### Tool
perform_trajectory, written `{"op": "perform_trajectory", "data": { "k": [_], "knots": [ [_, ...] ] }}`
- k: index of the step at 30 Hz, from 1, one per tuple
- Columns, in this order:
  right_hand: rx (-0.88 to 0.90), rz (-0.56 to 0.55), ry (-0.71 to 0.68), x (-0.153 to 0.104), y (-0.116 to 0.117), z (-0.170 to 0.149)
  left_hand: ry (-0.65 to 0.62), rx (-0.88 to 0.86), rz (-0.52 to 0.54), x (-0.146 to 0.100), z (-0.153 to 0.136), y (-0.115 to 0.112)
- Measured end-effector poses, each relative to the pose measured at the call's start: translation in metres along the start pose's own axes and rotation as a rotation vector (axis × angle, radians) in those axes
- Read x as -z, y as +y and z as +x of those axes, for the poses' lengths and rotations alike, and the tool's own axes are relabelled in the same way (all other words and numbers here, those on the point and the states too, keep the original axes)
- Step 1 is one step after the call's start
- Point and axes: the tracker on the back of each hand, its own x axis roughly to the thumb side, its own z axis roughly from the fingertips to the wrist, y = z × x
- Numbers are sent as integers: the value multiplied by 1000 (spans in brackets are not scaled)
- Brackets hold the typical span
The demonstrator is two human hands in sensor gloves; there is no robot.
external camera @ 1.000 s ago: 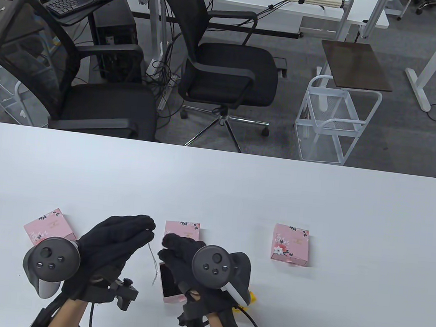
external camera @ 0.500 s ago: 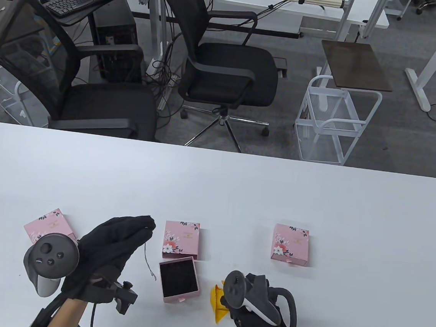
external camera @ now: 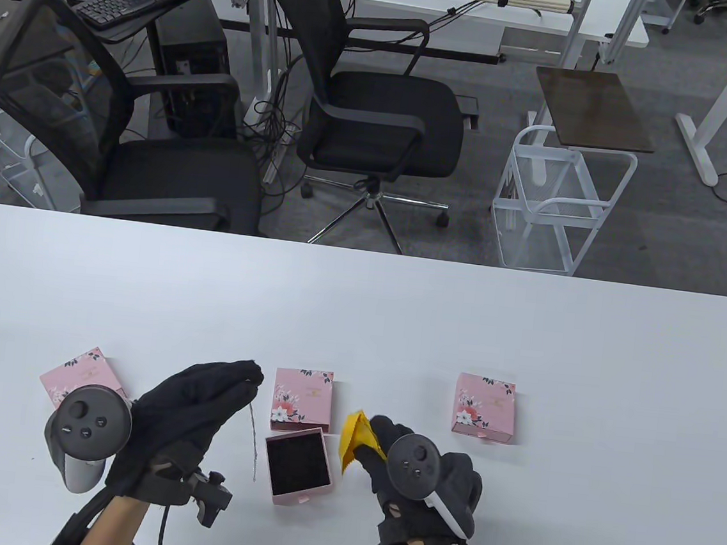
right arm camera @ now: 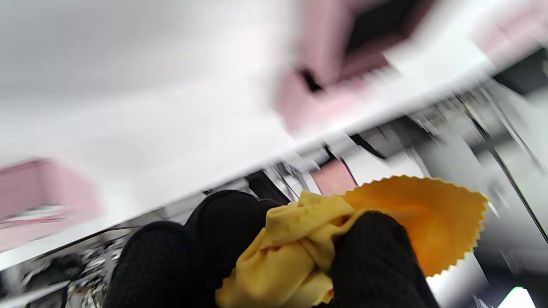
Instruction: Dust necklace
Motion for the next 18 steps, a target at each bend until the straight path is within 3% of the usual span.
{"op": "perform_trajectory", "data": {
  "k": [4, 7, 10, 18],
  "knots": [
    [474, -73, -127, 6, -9, 32, 28, -32, -8, 1, -5, -2],
    [639, -44, -195, 10, -5, 53, 43, -53, -15, 1, -6, -4],
    [670, -30, -250, 13, 1, 72, 55, -59, -16, 1, -7, -8],
    [431, -128, -346, 10, 11, 104, 84, -100, 11, 0, -9, -12]
  ]
}}
